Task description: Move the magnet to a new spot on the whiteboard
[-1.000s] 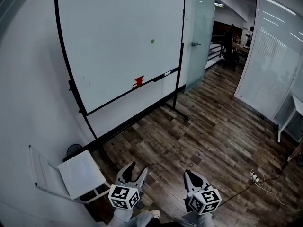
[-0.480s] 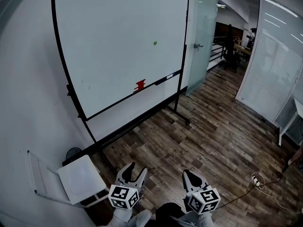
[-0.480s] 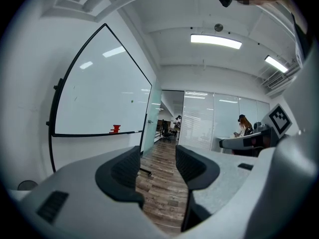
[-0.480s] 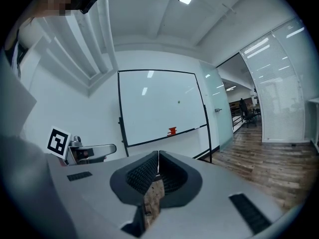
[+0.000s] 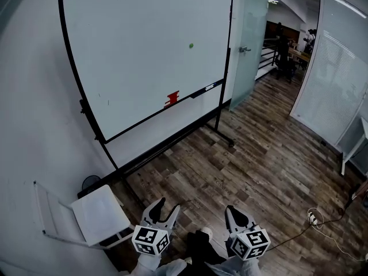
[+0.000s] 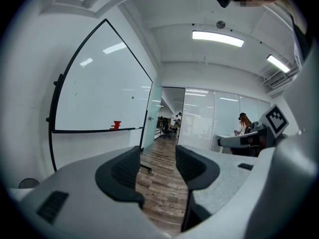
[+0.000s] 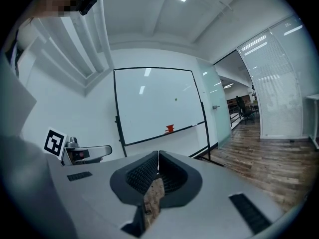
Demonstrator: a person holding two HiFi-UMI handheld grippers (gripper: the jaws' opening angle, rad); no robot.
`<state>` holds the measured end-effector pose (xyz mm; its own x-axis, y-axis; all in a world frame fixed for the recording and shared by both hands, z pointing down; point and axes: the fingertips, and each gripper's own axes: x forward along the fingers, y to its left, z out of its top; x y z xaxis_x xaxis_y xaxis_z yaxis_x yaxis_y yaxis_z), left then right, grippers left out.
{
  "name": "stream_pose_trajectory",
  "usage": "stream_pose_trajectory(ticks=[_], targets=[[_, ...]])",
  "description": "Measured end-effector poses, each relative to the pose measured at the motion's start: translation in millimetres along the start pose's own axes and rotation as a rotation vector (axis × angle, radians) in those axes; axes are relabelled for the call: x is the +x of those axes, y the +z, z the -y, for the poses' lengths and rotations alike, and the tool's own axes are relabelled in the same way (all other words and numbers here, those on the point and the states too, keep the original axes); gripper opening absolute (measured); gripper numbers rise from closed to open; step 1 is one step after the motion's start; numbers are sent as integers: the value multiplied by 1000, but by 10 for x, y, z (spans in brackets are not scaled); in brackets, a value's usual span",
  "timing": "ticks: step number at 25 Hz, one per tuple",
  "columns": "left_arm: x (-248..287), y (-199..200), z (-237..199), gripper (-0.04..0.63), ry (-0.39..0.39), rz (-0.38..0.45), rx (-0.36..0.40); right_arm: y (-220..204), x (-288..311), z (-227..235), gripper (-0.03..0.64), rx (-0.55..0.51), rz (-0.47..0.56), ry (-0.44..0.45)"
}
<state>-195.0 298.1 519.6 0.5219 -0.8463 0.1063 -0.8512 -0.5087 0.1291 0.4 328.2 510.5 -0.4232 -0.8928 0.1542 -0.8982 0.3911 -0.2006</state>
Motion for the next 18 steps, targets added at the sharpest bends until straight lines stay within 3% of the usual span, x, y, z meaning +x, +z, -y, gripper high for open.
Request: stream_pose_trajectory(ticks=[9,18], targets=[[329,-27,-149,218,4,-14,1,-63,280,204,28,26,-14,-5],[1040,141,-481,218,6,-12,11,148,948,648,28,25,-23,-14]])
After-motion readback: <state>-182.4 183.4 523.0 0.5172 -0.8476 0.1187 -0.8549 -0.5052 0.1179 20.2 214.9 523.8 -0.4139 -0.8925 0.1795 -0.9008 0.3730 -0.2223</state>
